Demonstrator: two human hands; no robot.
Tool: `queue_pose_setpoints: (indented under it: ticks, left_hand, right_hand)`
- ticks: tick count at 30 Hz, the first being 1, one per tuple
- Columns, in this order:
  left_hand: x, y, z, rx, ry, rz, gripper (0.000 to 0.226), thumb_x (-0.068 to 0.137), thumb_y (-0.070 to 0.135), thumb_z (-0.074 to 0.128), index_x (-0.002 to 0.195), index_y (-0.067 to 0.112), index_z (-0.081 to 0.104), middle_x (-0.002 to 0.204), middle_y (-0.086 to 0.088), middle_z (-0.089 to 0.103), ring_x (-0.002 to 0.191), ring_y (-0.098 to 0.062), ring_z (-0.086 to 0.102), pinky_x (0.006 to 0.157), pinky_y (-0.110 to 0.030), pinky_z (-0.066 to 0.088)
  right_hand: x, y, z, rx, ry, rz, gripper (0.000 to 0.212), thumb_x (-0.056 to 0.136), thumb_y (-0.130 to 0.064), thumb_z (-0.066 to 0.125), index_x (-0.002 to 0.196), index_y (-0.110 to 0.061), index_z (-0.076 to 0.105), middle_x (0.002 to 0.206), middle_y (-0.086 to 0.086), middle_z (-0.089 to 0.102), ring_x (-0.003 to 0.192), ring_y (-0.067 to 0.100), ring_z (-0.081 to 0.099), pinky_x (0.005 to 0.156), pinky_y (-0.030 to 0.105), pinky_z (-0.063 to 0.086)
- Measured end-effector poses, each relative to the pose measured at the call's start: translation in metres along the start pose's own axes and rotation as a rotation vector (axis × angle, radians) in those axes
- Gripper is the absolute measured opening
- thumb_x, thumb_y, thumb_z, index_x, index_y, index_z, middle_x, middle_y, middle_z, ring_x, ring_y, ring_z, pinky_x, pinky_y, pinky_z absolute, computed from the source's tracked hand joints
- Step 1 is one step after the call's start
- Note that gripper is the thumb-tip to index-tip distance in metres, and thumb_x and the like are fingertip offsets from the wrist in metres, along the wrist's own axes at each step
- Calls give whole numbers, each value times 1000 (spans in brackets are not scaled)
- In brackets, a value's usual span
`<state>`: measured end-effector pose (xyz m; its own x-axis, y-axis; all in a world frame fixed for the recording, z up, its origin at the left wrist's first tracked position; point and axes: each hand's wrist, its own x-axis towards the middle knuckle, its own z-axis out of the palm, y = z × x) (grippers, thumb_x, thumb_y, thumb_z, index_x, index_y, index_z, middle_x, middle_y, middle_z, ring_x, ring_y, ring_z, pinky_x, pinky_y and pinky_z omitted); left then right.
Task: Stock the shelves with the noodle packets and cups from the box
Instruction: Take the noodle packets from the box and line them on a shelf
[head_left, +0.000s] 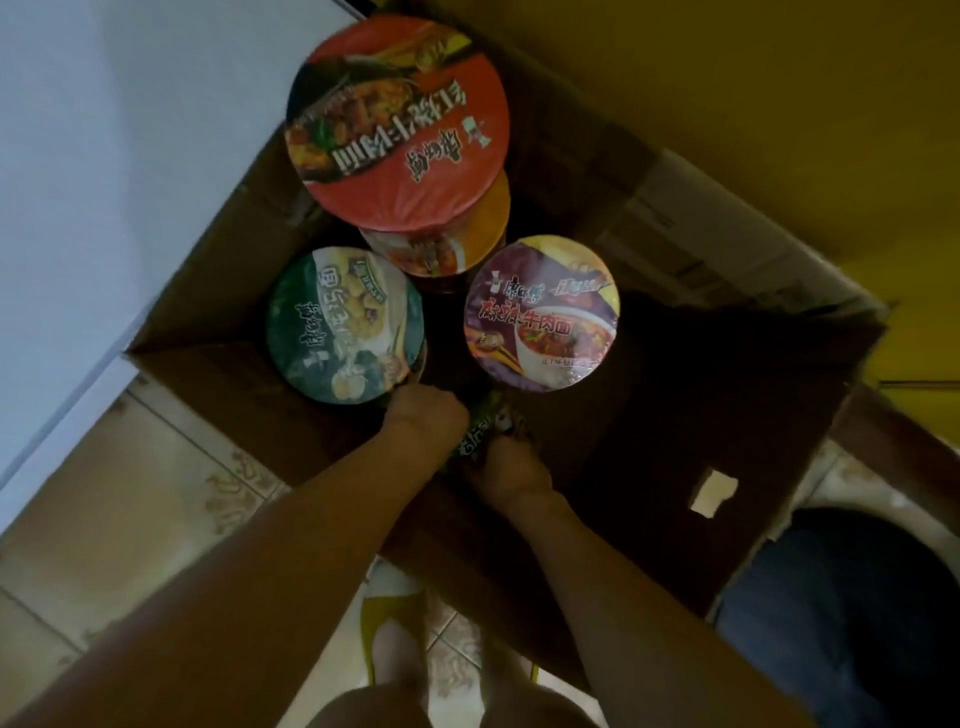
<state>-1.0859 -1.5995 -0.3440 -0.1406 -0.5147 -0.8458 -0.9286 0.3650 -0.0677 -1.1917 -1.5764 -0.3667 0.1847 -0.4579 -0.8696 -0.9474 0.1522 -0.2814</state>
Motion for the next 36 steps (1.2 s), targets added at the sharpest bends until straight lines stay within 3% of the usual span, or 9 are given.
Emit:
queue_pose_setpoints:
  ticks: [4,7,13,18,22,26,32,36]
  left_hand:
    - [18,13,14,-148,-170,-12,35,100,17,35,131,5,45,136,-14,46,124,-30,45,100,-41,40]
    - [20,8,13,-175,-219,25,37,101,16,34,134,3,42,141,-16,41,128,-31,41,104,-40,35]
    - [13,0,5,-15,-124,99,33,100,12,32,128,2,45,133,-14,49,121,-29,48,96,-37,41]
    - [14,4,6,33,-2,150,28,96,5,36,115,4,56,122,-11,57,112,-27,54,79,-32,40]
    - [13,13,-4,-7,128,159,26,94,13,42,113,8,60,121,-10,58,116,-27,50,95,-36,37]
    - [6,19,-12,-170,186,188,25,96,15,41,110,7,60,115,-12,62,106,-28,59,82,-35,47]
    - [-32,29,-33,-125,206,157,26,93,2,42,111,8,59,111,-9,61,100,-27,60,68,-31,41]
    - [-83,27,-53,-144,279,148,29,93,1,38,115,7,56,114,-11,58,103,-28,59,75,-33,46]
  right_hand:
    - [10,5,-4,-101,-9,1,40,93,-29,50,126,-6,50,132,18,51,123,33,47,106,41,37]
    - [11,15,-16,-127,-9,6,40,93,-22,50,129,-4,46,127,19,55,118,33,51,103,39,40]
    - [4,41,-42,-139,73,127,28,95,-7,44,117,1,57,123,20,58,115,33,55,98,34,42]
    - [-1,48,-49,-95,102,161,32,97,-8,37,126,0,51,130,20,53,119,32,51,100,34,40]
    - [-5,46,-53,-98,90,154,33,97,-6,37,128,1,47,131,20,51,120,33,50,100,35,39]
    - [-14,46,-58,-102,131,127,39,93,-4,43,131,-1,36,129,21,51,120,36,50,97,39,42]
    - [-51,41,-68,-82,154,168,33,91,6,41,123,4,39,126,23,53,118,36,53,94,36,43]
    - [-97,32,-85,10,184,182,29,91,8,36,120,7,41,121,27,55,113,40,54,85,38,45]
